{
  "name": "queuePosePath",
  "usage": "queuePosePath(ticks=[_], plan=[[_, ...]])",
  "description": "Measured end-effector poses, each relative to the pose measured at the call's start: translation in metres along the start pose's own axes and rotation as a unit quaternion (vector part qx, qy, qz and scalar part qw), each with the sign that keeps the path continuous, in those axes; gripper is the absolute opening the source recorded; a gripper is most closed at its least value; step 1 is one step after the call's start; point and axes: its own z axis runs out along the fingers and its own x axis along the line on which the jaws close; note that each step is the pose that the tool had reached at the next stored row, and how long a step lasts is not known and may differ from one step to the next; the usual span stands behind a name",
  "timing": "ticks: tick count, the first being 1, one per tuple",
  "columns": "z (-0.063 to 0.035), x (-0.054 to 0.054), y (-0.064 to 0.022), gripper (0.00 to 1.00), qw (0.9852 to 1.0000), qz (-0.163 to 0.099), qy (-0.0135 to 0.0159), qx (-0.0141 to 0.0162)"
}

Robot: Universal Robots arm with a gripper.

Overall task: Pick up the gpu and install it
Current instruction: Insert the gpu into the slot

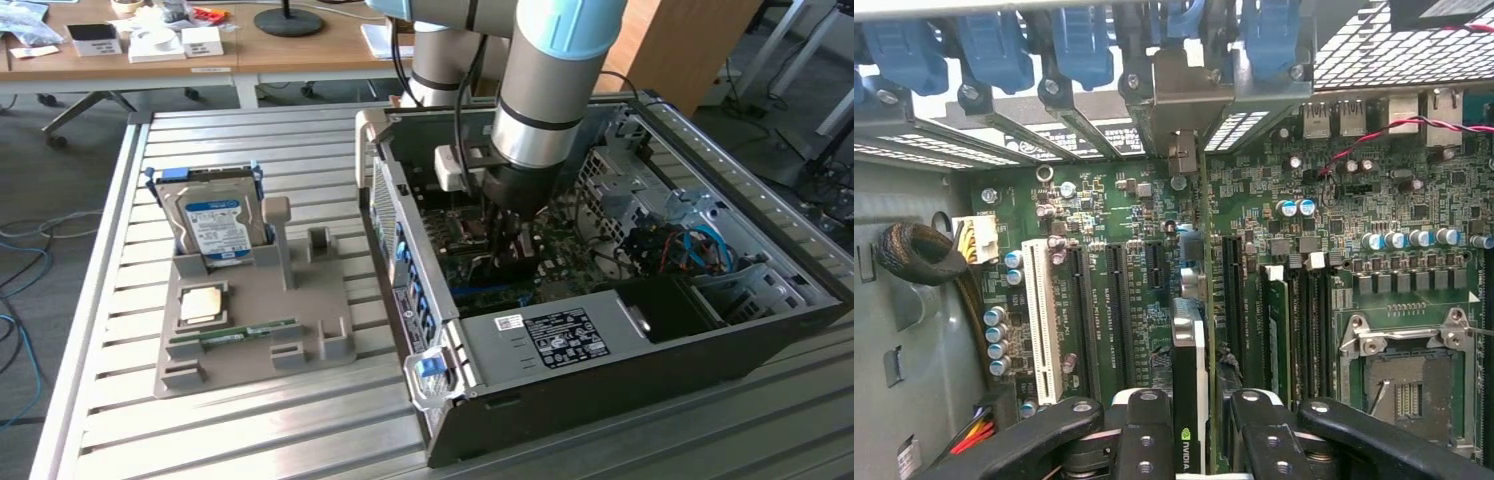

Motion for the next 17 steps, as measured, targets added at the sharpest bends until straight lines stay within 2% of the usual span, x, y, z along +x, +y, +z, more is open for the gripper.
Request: queuePosePath(ticks=[17], plan=[[0.0011, 0.0, 0.0008, 0.27, 1.0, 0.0, -0.0002, 0.0001]])
